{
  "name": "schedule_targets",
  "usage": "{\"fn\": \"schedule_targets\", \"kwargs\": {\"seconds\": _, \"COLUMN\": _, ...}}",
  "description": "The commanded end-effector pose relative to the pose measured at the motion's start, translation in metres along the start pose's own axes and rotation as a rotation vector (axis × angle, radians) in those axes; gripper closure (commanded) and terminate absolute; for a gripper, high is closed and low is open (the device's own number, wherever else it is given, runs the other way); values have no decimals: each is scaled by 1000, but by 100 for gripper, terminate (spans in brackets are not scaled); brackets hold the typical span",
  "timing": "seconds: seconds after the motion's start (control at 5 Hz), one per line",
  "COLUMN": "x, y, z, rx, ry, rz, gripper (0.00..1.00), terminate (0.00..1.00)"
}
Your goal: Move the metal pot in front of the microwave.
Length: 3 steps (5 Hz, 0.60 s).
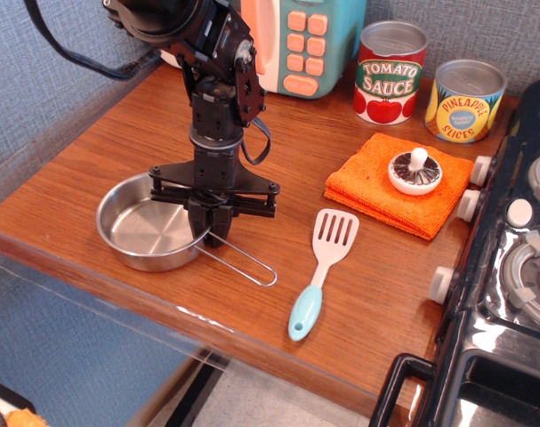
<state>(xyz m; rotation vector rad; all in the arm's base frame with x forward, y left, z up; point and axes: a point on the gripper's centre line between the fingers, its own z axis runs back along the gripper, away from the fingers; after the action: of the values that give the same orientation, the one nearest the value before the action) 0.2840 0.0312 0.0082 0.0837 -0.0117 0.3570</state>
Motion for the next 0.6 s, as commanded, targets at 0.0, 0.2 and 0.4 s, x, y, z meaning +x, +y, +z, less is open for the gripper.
{"fn": "schedule_targets", "kwargs": {"seconds": 0.0, "x": 26, "y": -4, "z": 56, "rx": -113, "ry": -101, "rz": 93, "gripper": 100, "terminate": 0}}
{"fn": "schedule_targets", "kwargs": {"seconds": 0.2, "x": 51, "y": 6, "z": 74, "rx": -114, "ry": -127, "rz": 95, "gripper": 100, "terminate": 0}}
{"fn": "schedule_targets", "kwargs": {"seconds": 0.4, "x": 78, "y": 19, "z": 66, "rx": -37, "ry": -123, "rz": 74, "gripper": 100, "terminate": 0}}
